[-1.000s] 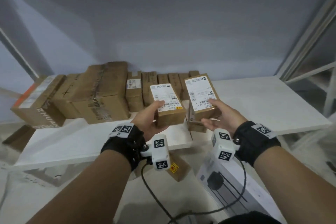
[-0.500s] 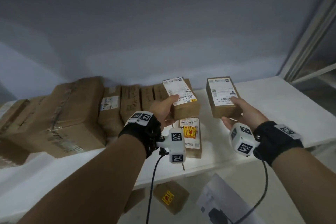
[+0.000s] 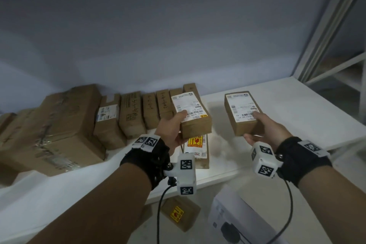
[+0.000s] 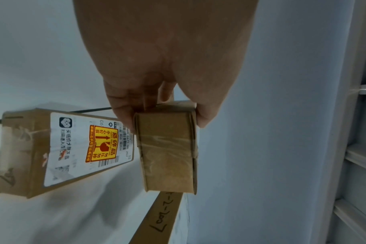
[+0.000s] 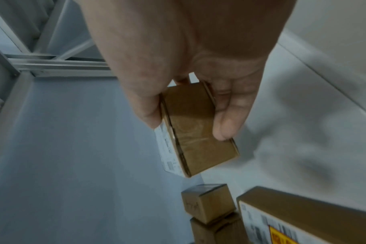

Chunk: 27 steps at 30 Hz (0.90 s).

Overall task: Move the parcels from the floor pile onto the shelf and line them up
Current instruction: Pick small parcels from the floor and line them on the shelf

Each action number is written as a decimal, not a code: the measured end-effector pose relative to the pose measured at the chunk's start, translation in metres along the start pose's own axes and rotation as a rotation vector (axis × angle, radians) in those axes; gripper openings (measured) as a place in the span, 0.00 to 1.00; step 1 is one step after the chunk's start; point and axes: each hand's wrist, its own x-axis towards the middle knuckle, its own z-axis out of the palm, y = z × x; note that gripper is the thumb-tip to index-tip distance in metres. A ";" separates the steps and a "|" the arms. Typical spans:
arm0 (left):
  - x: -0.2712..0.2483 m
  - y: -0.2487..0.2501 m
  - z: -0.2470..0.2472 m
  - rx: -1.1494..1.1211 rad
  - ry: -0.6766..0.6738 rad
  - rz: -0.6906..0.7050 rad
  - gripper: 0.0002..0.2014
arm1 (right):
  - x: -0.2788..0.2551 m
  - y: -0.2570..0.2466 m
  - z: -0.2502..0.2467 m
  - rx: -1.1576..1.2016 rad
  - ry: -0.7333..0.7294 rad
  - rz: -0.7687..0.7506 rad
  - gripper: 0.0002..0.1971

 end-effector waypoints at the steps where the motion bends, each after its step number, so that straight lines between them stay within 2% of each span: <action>1: 0.001 -0.001 -0.002 -0.003 0.006 0.012 0.16 | 0.005 0.002 -0.003 -0.008 0.009 0.003 0.13; 8: 0.026 0.000 -0.002 0.045 -0.017 0.035 0.14 | 0.077 0.012 0.016 -0.103 0.100 0.059 0.22; 13: 0.054 0.005 0.000 0.060 -0.030 0.028 0.12 | 0.130 0.010 0.050 -0.244 0.044 0.044 0.21; 17: 0.068 0.007 -0.003 0.065 -0.029 0.039 0.09 | 0.151 0.006 0.081 -0.421 0.041 -0.090 0.32; 20: 0.076 0.008 -0.007 0.073 -0.023 0.028 0.10 | 0.158 0.004 0.103 -0.533 0.025 -0.177 0.36; 23: 0.081 0.009 -0.010 0.066 0.001 0.013 0.12 | 0.178 0.010 0.110 -0.513 -0.047 -0.183 0.50; 24: 0.082 0.009 -0.011 0.062 0.006 0.011 0.12 | 0.179 0.010 0.110 -0.458 -0.071 -0.172 0.50; 27: 0.081 0.011 -0.012 0.059 0.017 0.012 0.11 | 0.170 0.007 0.104 -0.305 -0.095 -0.127 0.38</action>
